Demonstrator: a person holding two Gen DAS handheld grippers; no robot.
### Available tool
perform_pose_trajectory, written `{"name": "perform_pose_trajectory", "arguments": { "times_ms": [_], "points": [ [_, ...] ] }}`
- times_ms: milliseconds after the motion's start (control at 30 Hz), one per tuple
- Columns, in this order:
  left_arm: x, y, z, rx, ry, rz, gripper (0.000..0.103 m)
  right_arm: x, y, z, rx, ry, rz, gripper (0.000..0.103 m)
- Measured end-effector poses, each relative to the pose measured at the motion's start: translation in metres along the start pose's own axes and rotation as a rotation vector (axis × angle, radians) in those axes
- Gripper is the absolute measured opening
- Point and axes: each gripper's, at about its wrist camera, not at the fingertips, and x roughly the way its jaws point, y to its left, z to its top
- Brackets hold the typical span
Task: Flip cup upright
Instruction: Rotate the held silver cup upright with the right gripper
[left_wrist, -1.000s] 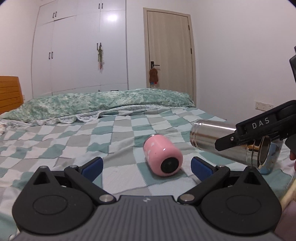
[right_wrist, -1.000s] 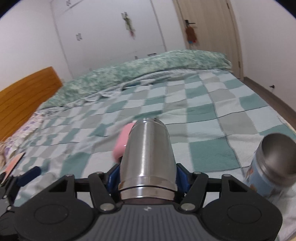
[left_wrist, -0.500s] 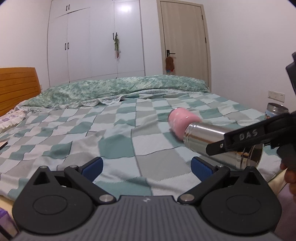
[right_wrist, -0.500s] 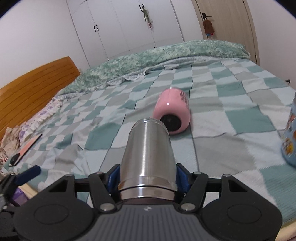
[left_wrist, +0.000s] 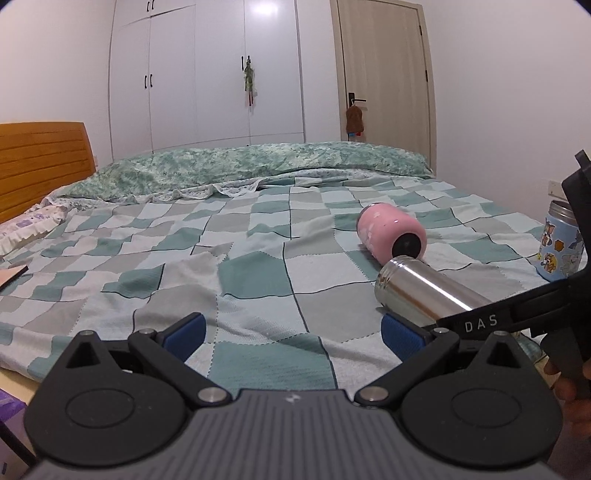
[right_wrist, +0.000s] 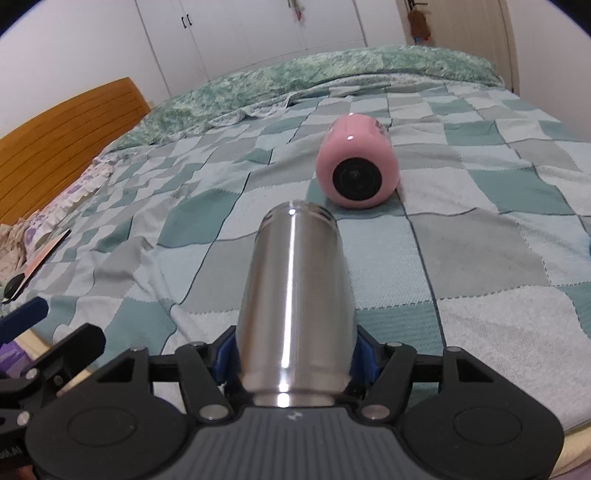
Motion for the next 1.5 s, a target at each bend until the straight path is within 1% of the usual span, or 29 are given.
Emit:
{"name": "perform_pose_trajectory", "arguments": {
  "times_ms": [33,67,133,200,300,467,667,800,900,1033,1200,1233,1267,1300,1333,1367,1400,1433,1500],
  "points": [
    [-0.002,0.0,0.0,0.003,-0.001,0.004,0.103,-0.003,0.0,0.002,-0.013,-0.003,0.006,0.084],
    [-0.003,0.0,0.001,0.006,-0.002,0.007,0.103,-0.009,-0.002,0.002,-0.02,-0.02,0.013,0.096],
    [-0.008,-0.003,0.003,0.013,-0.001,0.016,0.103,-0.023,-0.008,0.007,-0.028,-0.065,0.043,0.098],
    [-0.01,-0.008,0.006,0.016,0.003,0.022,0.103,-0.039,-0.018,0.012,-0.035,-0.106,0.062,0.103],
    [-0.012,-0.018,0.013,0.023,0.012,0.027,0.103,-0.056,-0.035,0.021,-0.069,-0.146,0.04,0.103],
    [-0.004,-0.04,0.03,0.011,0.042,0.003,0.103,-0.072,-0.068,0.031,-0.14,-0.166,0.009,0.103],
    [0.019,-0.073,0.05,-0.004,0.115,-0.014,0.103,-0.07,-0.093,0.035,-0.28,-0.137,-0.025,0.103],
    [0.045,-0.094,0.063,-0.006,0.218,-0.02,0.103,-0.062,-0.105,0.038,-0.345,-0.116,-0.032,0.103],
    [0.067,-0.107,0.069,0.001,0.28,-0.02,0.103,-0.055,-0.111,0.04,-0.377,-0.107,-0.022,0.103],
    [0.092,-0.118,0.074,0.005,0.358,-0.004,0.103,-0.046,-0.116,0.043,-0.412,-0.101,-0.003,0.103],
    [0.124,-0.121,0.073,-0.021,0.485,0.031,0.103,-0.037,-0.119,0.046,-0.449,-0.097,0.008,0.103],
    [0.129,-0.12,0.073,-0.033,0.509,0.032,0.099,-0.035,-0.119,0.046,-0.454,-0.097,0.008,0.103],
    [0.133,-0.119,0.073,-0.042,0.531,0.034,0.091,-0.034,-0.119,0.046,-0.458,-0.097,0.007,0.103],
    [0.14,-0.118,0.072,-0.061,0.567,0.028,0.086,-0.033,-0.12,0.046,-0.46,-0.098,0.011,0.103],
    [0.145,-0.116,0.071,-0.088,0.603,0.007,0.074,-0.033,-0.12,0.046,-0.459,-0.098,0.015,0.103],
    [0.152,-0.112,0.069,-0.131,0.657,-0.031,0.069,-0.032,-0.121,0.047,-0.458,-0.097,0.017,0.103],
    [0.158,-0.108,0.067,-0.171,0.707,-0.052,0.068,-0.032,-0.121,0.047,-0.456,-0.097,0.018,0.103],
    [0.161,-0.107,0.067,-0.179,0.718,-0.058,0.068,-0.032,-0.121,0.047,-0.455,-0.098,0.018,0.103],
    [0.159,-0.105,0.068,-0.175,0.711,-0.055,0.068,-0.034,-0.121,0.046,-0.45,-0.102,0.018,0.103]
  ]
}}
